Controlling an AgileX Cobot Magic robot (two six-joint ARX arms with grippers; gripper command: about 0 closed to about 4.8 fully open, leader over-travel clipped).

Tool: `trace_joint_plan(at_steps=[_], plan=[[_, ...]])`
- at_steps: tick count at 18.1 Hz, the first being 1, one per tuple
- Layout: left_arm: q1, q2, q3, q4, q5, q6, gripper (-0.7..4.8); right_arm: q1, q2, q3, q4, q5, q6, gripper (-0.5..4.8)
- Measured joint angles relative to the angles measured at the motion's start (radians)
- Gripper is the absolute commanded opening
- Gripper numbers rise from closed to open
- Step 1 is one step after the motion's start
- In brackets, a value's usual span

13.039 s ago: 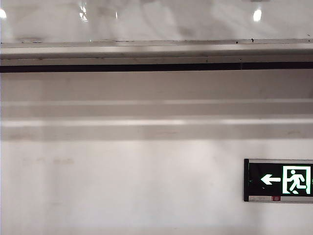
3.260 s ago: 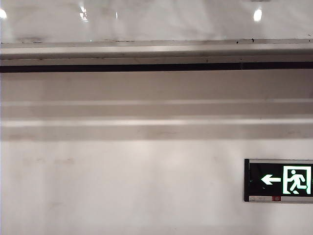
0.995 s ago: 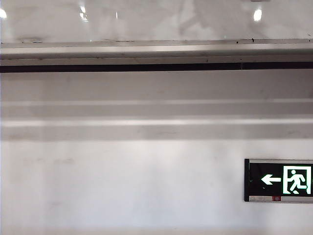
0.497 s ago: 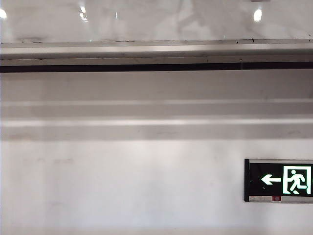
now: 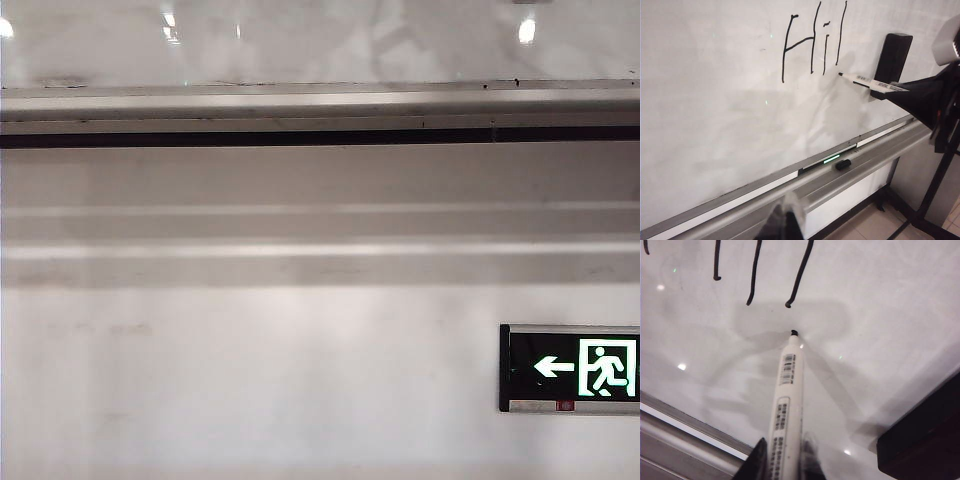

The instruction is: Take a marker from the whiteboard tray, write "Hi!" on the whiteboard, and then put the marker back vertically into the whiteboard tray.

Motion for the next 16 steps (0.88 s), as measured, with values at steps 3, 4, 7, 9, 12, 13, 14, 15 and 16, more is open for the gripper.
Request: trace_joint_plan(at_steps=[3, 4, 7, 9, 12, 13, 14, 15, 16], plan=[[0.000, 0.000, 0.000, 0.000, 0.000, 0.000, -0.05, 0.001, 0.014, 0.000, -0.003, -0.019, 0.000, -0.05], [0.000, -0.001, 0.000, 0.000, 0.000, 0.000, -0.05, 0.002, 0.015, 0.000, -0.003, -0.023, 0.000, -0.05], [0.000, -0.004, 0.000, 0.000, 0.000, 0.000, -0.05, 0.002, 0.015, 0.000, 0.002, -0.017, 0.000, -0.05], [0.000, -0.004, 0.000, 0.000, 0.000, 0.000, -0.05, 0.004, 0.014, 0.000, 0.002, 0.001, 0.000, -0.05], [0.000, -0.004, 0.000, 0.000, 0.000, 0.000, -0.05, 0.004, 0.011, 0.000, 0.007, 0.007, 0.000, -0.05], [0.000, -0.004, 0.000, 0.000, 0.000, 0.000, -0.05, 0.004, 0.011, 0.000, 0.009, 0.007, 0.000, -0.05], [0.000, -0.004, 0.000, 0.000, 0.000, 0.000, -0.05, 0.004, 0.011, 0.000, 0.009, 0.006, 0.000, -0.05], [0.000, -0.004, 0.000, 0.000, 0.000, 0.000, -0.05, 0.004, 0.011, 0.000, 0.009, 0.005, 0.000, -0.05], [0.000, -0.004, 0.000, 0.000, 0.000, 0.000, -0.05, 0.004, 0.011, 0.000, 0.009, -0.002, 0.000, -0.05]])
